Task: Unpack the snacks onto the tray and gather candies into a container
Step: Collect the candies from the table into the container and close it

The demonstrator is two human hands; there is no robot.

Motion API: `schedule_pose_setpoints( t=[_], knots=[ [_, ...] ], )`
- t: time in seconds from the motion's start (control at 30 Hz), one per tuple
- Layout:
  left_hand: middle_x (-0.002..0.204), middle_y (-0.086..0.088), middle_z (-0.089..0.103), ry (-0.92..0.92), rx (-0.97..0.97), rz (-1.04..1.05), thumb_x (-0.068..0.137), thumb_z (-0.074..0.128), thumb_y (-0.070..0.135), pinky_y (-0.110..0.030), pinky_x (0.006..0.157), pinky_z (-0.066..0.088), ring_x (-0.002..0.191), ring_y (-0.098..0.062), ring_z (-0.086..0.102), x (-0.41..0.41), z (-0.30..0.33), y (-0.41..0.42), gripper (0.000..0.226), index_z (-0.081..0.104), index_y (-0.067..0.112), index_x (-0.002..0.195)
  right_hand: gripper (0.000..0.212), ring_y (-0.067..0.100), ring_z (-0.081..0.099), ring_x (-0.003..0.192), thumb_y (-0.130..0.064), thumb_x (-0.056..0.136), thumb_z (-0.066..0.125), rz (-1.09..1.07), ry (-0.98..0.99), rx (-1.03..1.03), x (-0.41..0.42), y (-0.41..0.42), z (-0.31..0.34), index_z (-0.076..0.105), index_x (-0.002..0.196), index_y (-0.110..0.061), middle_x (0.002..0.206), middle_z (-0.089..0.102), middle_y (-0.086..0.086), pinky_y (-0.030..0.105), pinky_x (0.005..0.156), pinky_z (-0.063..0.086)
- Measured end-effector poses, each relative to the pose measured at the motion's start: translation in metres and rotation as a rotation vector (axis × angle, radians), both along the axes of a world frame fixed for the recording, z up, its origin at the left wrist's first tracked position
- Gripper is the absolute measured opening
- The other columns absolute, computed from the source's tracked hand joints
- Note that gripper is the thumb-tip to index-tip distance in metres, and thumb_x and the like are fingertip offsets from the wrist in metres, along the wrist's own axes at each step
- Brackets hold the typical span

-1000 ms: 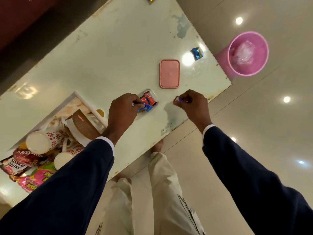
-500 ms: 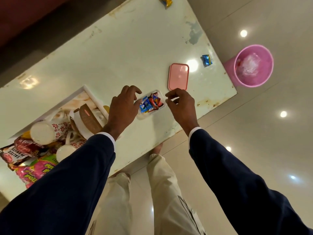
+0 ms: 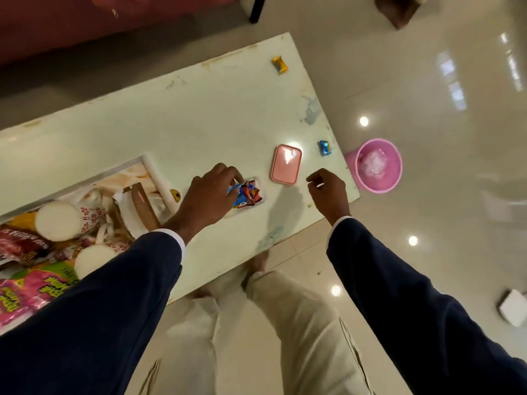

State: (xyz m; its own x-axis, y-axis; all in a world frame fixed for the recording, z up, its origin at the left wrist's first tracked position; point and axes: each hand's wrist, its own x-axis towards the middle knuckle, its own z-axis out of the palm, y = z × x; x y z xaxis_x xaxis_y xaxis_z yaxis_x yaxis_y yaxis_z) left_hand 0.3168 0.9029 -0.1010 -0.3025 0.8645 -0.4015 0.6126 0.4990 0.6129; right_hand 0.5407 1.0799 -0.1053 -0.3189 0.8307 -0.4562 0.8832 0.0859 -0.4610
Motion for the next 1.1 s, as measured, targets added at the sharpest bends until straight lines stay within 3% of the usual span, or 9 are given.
schedule_pose_setpoints(
  t=[0.1, 0.2, 0.37, 0.47, 0.57, 0.67, 0.77, 0.93, 1.1],
  knots=[
    [0.113, 0.003, 0.058, 0.023, 0.023, 0.033, 0.097, 0.060, 0.021, -0.042, 0.086, 0.041, 0.095, -0.020, 0.066, -0.005, -0.006, 0.006, 0.018, 0.062, 0.026, 0.114, 0.018, 0.027, 0.067, 0.095, -0.008, 0.091, 0.062, 0.020, -0.077, 0.037, 0.008, 0.034, -0.013, 0.067, 0.109, -0.009, 0.105, 0.069, 0.009, 0.038, 0.082, 0.056],
    [0.111, 0.004, 0.059, 0.032, 0.043, 0.128, 0.096, 0.061, 0.019, -0.042, 0.085, 0.042, 0.095, -0.018, 0.066, -0.003, -0.021, 0.023, 0.017, 0.064, 0.027, 0.110, 0.032, 0.030, 0.064, 0.102, -0.010, 0.089, 0.068, 0.058, -0.063, 0.103, 0.007, 0.077, -0.035, 0.061, 0.120, -0.007, 0.120, 0.060, 0.014, 0.041, 0.093, 0.053],
    [0.111, 0.007, 0.057, 0.039, 0.017, 0.199, 0.095, 0.060, 0.015, -0.045, 0.088, 0.043, 0.096, -0.015, 0.065, 0.023, -0.042, 0.068, 0.019, 0.064, 0.028, 0.109, 0.034, 0.039, 0.061, 0.096, -0.021, 0.091, 0.067, 0.146, -0.068, 0.111, 0.002, 0.128, -0.080, 0.058, 0.122, -0.010, 0.122, 0.052, 0.019, 0.042, 0.086, 0.052],
    [0.110, 0.007, 0.057, 0.057, -0.021, 0.214, 0.095, 0.060, 0.015, -0.044, 0.089, 0.046, 0.097, -0.016, 0.066, 0.035, -0.044, 0.111, 0.018, 0.065, 0.026, 0.108, 0.020, 0.041, 0.062, 0.084, -0.015, 0.092, 0.061, 0.258, -0.010, 0.110, 0.009, 0.140, -0.097, 0.058, 0.111, -0.010, 0.112, 0.054, 0.017, 0.042, 0.071, 0.052],
    [0.113, -0.001, 0.061, 0.171, -0.030, 0.146, 0.096, 0.058, 0.014, -0.048, 0.090, 0.049, 0.103, -0.022, 0.065, 0.037, -0.043, 0.168, 0.019, 0.066, 0.021, 0.111, 0.014, 0.032, 0.060, 0.077, -0.012, 0.081, 0.066, 0.368, 0.148, -0.035, 0.026, 0.161, -0.106, 0.059, 0.093, -0.015, 0.093, 0.059, 0.007, 0.041, 0.070, 0.053],
    [0.123, -0.007, 0.058, 0.323, -0.058, 0.098, 0.095, 0.056, 0.016, -0.050, 0.093, 0.048, 0.109, -0.030, 0.062, 0.025, -0.048, 0.226, 0.023, 0.062, 0.018, 0.117, 0.011, 0.020, 0.059, 0.066, -0.018, 0.082, 0.067, 0.095, 0.296, -0.451, 0.047, 0.181, -0.104, 0.056, 0.084, -0.021, 0.077, 0.062, 0.000, 0.033, 0.061, 0.054],
    [0.139, -0.010, 0.047, 0.405, -0.081, 0.158, 0.094, 0.059, 0.017, -0.049, 0.098, 0.047, 0.116, -0.035, 0.059, 0.008, -0.054, 0.275, 0.038, 0.053, 0.020, 0.131, 0.006, 0.020, 0.059, 0.068, -0.013, 0.091, 0.059, -0.261, 0.469, -0.777, 0.063, 0.193, -0.097, 0.059, 0.087, -0.016, 0.075, 0.064, 0.001, 0.032, 0.063, 0.052],
    [0.162, -0.007, 0.029, 0.456, -0.219, 0.086, 0.092, 0.059, 0.014, -0.055, 0.108, 0.040, 0.133, -0.045, 0.044, -0.027, -0.068, 0.322, 0.066, 0.036, 0.025, 0.152, 0.026, 0.019, 0.062, 0.072, -0.002, 0.094, 0.040, -0.453, 0.645, -0.976, 0.070, 0.207, -0.082, 0.065, 0.100, -0.008, 0.089, 0.070, 0.005, 0.029, 0.064, 0.051],
    [0.146, -0.014, 0.040, 0.442, -0.186, -0.016, 0.090, 0.063, 0.004, -0.055, 0.104, 0.047, 0.126, -0.042, 0.047, -0.046, -0.079, 0.342, 0.057, 0.048, 0.021, 0.142, 0.035, 0.019, 0.055, 0.068, 0.003, 0.091, 0.031, -0.497, 0.658, -1.013, 0.067, 0.211, -0.080, 0.064, 0.091, -0.006, 0.087, 0.061, 0.010, 0.029, 0.058, 0.046]
  ],
)
